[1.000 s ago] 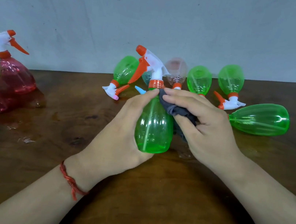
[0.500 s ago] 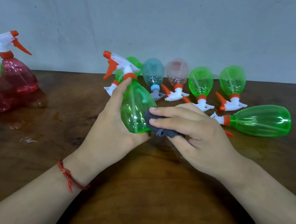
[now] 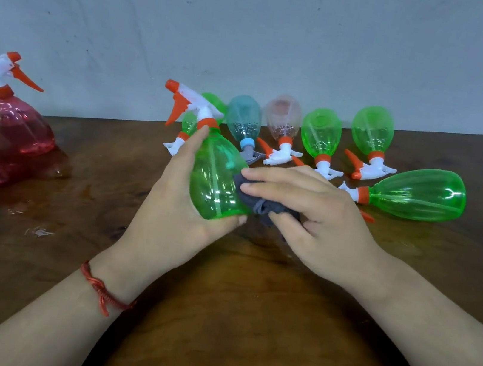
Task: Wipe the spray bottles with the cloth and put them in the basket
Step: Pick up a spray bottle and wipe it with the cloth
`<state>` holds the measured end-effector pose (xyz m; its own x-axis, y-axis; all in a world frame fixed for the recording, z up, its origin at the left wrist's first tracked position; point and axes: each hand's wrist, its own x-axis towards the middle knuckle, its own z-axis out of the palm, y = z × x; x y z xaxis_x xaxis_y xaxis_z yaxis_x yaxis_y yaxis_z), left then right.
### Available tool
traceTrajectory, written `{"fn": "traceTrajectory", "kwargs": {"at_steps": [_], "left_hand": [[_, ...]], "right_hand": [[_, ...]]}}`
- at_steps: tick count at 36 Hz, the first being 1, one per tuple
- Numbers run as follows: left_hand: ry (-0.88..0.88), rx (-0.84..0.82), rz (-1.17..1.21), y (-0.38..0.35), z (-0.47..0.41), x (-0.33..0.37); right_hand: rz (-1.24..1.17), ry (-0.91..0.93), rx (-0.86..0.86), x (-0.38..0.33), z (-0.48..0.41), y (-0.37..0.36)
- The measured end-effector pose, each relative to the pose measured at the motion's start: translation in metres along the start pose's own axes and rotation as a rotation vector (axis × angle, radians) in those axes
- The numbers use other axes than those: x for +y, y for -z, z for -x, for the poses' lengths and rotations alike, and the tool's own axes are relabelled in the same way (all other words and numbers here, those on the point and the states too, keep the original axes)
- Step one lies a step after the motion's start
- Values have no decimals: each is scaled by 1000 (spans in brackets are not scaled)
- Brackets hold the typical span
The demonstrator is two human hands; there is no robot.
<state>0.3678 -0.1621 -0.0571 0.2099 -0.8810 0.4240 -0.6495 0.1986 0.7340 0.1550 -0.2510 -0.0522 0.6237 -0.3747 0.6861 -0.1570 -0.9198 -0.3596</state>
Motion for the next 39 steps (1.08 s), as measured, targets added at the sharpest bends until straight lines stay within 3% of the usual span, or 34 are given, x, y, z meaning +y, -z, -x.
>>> {"fn": "traceTrajectory", "kwargs": {"at_steps": [6,12,18,30,39], "left_hand": [[-107,-102,6,-6,4,5],[-219,-179,-4,-11,6,1],[-195,-245,8,-14,9,8],[-191,-184,70,-15,8,9],[-113,-52,127,-11,7,8]], "right_hand": [[-246,-253,173,-1,-5,1],[-468,-411,196,-2,-7,2],[-412,-375,226,-4,-5,6],[-407,-350,127,2,-2,1],[-226,-118,37,-2,1,5]]}}
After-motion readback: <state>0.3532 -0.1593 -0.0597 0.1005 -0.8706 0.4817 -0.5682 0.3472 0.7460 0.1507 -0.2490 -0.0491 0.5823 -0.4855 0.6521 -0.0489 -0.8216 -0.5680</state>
